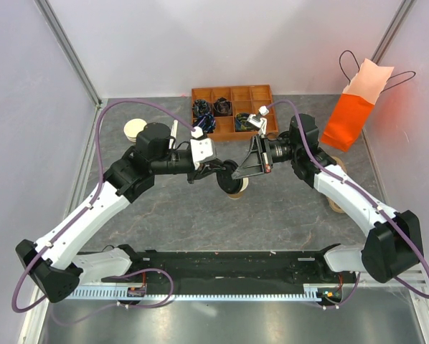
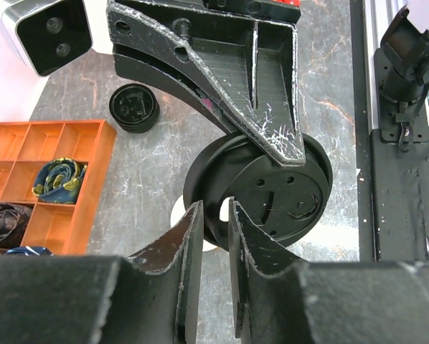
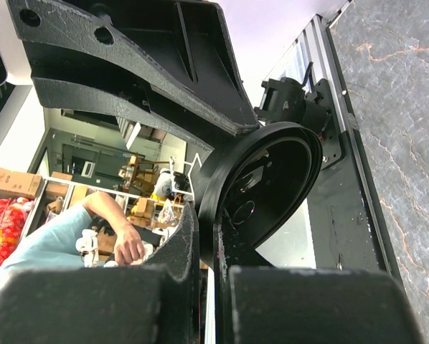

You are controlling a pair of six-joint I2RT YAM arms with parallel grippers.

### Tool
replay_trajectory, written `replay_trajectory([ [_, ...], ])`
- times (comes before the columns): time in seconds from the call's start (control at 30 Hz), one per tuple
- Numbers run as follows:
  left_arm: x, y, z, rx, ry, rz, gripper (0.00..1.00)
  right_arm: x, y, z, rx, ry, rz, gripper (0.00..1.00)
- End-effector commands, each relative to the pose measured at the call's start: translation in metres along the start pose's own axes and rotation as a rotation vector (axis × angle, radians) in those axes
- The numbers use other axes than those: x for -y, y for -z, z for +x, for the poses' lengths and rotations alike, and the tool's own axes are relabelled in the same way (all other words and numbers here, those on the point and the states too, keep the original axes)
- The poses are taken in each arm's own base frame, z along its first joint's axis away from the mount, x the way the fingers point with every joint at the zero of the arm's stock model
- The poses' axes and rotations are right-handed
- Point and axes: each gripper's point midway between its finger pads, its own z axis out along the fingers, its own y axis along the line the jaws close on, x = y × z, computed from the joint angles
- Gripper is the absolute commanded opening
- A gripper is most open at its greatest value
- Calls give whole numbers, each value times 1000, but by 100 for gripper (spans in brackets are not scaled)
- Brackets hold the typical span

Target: Pack the takeout coffee

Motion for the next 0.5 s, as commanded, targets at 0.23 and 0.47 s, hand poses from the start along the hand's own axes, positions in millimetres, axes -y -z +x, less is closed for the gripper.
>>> replay_trajectory([
  [0.23, -1, -5, -8, 4, -50, -1, 2, -8, 0, 1, -28, 53, -29, 0],
  [0.47, -3, -3, 13, -130, 36, -7, 2, 12, 5, -9, 2, 3, 27, 57],
])
